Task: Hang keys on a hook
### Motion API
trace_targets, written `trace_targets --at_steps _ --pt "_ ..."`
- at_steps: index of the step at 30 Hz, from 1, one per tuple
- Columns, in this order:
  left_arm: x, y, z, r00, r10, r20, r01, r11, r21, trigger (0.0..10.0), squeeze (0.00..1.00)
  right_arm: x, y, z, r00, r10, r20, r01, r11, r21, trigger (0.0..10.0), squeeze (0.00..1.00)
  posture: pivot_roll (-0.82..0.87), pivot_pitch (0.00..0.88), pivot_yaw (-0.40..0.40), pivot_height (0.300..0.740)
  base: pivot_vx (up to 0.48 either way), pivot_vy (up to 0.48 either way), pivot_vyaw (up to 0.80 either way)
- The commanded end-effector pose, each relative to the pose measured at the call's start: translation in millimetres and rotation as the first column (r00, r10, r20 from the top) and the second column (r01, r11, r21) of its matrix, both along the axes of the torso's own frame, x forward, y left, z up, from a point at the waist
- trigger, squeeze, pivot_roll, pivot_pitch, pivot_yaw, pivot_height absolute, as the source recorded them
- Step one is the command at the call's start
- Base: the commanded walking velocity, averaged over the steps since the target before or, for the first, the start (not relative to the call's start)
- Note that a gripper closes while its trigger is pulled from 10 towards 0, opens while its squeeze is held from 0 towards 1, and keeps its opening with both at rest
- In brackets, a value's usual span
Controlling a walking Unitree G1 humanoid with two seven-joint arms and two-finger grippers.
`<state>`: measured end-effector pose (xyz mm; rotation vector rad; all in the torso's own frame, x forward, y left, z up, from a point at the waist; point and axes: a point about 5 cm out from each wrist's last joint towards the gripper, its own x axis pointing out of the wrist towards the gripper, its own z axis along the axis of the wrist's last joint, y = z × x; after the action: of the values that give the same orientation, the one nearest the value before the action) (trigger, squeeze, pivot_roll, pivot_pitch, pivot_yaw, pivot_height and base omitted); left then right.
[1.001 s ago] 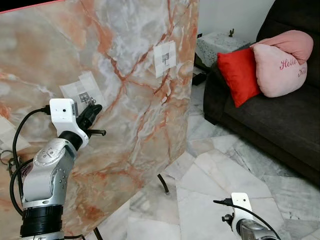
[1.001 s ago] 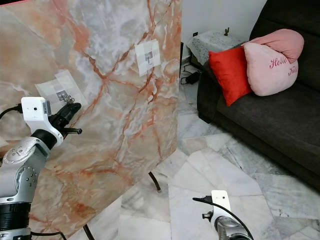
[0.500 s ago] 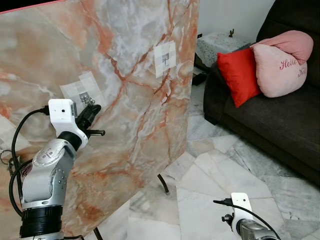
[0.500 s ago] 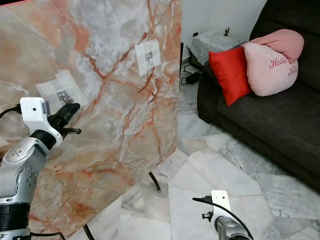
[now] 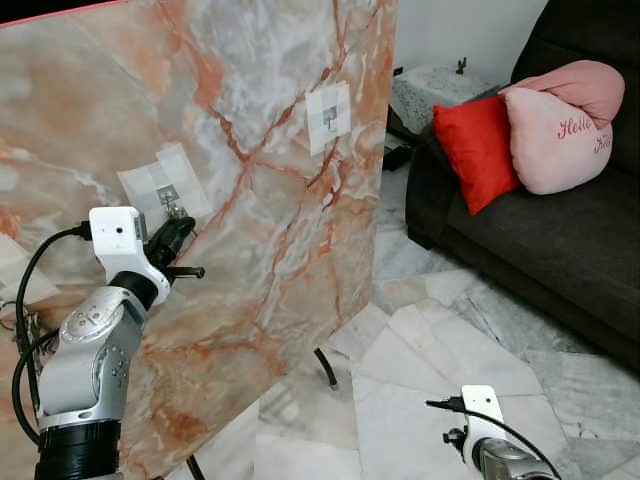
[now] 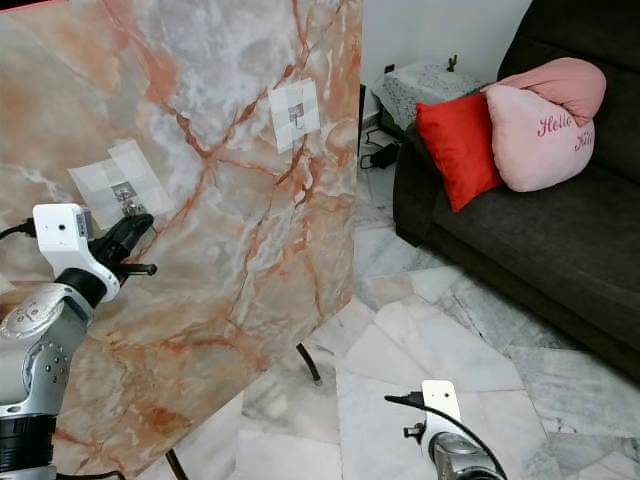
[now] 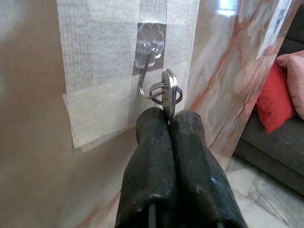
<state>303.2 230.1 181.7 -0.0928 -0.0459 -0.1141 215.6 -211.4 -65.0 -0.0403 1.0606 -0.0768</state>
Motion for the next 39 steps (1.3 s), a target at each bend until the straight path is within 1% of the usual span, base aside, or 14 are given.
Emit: trace_targets --at_steps 1,10,16,17,18,20,21,27,37,39 --pt "-4.5 1.2 2 1.000 0.000 0.010 0.000 1.000 -0.009 10.0 0.00 2.9 -0.7 2 1.000 0.008 0.003 -0.008 1.000 -0.007 10.0 0.00 -0.03 0.004 -0.024 0.740 0.000 0.000 0.00" --pt "-7.5 1.9 -2 1.000 -0.006 -0.002 0.006 1.000 -0.012 10.0 0.00 2.9 -0.6 2 1.000 0.010 0.003 -0.010 1.000 -0.007 10.0 0.00 -0.02 0.006 -0.024 0.740 0.000 0.000 0.00" --pt "-6.8 -0.1 -4 1.000 -0.013 -0.009 0.013 1.000 0.014 10.0 0.00 2.7 -0.9 2 1.000 0.009 0.003 -0.009 1.000 -0.007 10.0 0.00 -0.03 0.004 -0.025 0.740 0.000 0.000 0.00" --pt "-6.7 -1.6 -4 1.000 -0.023 -0.008 0.023 1.000 0.019 10.0 0.31 2.7 -0.9 2 1.000 0.010 0.003 -0.010 1.000 -0.008 10.0 0.00 -0.03 0.004 -0.025 0.740 0.000 0.000 0.00" --pt "-6.7 -2.7 -5 1.000 -0.027 -0.009 0.027 0.999 0.035 10.0 0.55 2.7 -0.9 2 1.000 0.010 0.003 -0.010 1.000 -0.008 10.0 0.00 -0.03 0.004 -0.025 0.740 0.000 0.000 0.00" --pt "-6.7 -2.8 -5 1.000 -0.027 -0.010 0.028 0.999 0.038 10.0 0.55 2.7 -0.9 2 1.000 0.010 0.003 -0.010 1.000 -0.008 10.0 0.00 -0.03 0.004 -0.025 0.740 0.000 0.000 0.00" --pt "-6.6 -2.5 -7 1.000 -0.024 -0.017 0.025 0.999 0.035 10.0 1.00 2.8 -0.8 2 1.000 0.011 0.003 -0.011 1.000 -0.008 10.0 0.00 -0.03 0.005 -0.025 0.740 0.000 0.000 0.00" --pt "-7.5 -3.1 -11 0.999 -0.025 -0.034 0.026 0.999 0.037 10.0 1.00 2.8 -0.7 2 1.000 0.011 0.003 -0.011 1.000 -0.007 10.0 0.00 -0.03 0.006 -0.025 0.740 0.000 0.000 0.00" --pt "-7.9 -3.4 -13 0.999 -0.025 -0.041 0.027 0.999 0.045 10.0 1.00 2.8 -0.6 2 1.000 0.012 0.002 -0.012 1.000 -0.007 10.0 0.00 -0.03 0.006 -0.025 0.740 0.000 0.000 0.00" --pt "-10.6 -3.8 -18 0.998 -0.028 -0.052 0.031 0.998 0.058 10.0 1.00 2.8 -0.7 2 1.000 0.013 0.003 -0.013 1.000 -0.006 10.0 0.00 -0.03 0.006 -0.025 0.740 0.000 0.000 0.00"
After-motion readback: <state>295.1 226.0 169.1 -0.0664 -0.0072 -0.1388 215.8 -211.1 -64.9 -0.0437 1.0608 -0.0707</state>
